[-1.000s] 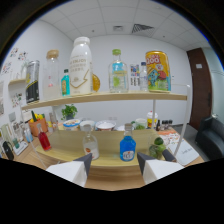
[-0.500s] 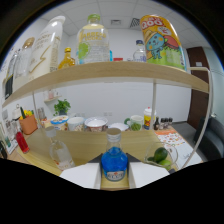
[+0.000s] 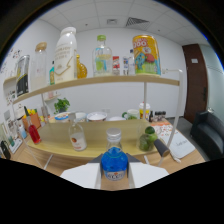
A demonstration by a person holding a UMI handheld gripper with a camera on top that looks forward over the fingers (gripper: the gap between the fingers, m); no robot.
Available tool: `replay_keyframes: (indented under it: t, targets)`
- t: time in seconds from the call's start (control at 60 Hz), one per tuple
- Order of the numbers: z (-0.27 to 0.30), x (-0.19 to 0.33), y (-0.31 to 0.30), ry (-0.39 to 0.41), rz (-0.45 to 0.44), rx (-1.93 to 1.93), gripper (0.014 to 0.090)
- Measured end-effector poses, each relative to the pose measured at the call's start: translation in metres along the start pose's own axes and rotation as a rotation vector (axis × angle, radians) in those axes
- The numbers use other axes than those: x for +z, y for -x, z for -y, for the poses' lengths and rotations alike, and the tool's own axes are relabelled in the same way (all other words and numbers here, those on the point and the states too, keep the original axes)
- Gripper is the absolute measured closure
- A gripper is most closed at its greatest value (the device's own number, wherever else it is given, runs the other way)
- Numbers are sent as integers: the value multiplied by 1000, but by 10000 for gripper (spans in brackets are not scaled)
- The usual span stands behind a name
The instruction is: Make me a cup of Mount Fuji.
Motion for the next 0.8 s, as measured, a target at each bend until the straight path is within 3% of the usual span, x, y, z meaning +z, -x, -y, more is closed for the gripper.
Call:
replay_keyframes:
  t: [0.267, 0.583, 0.8]
  targets:
    - [-96, -11, 1, 122, -69, -24, 683]
    - [-77, 0, -5, 67, -195, -730, 683]
    - [-64, 8, 11, 4, -206, -1284, 683]
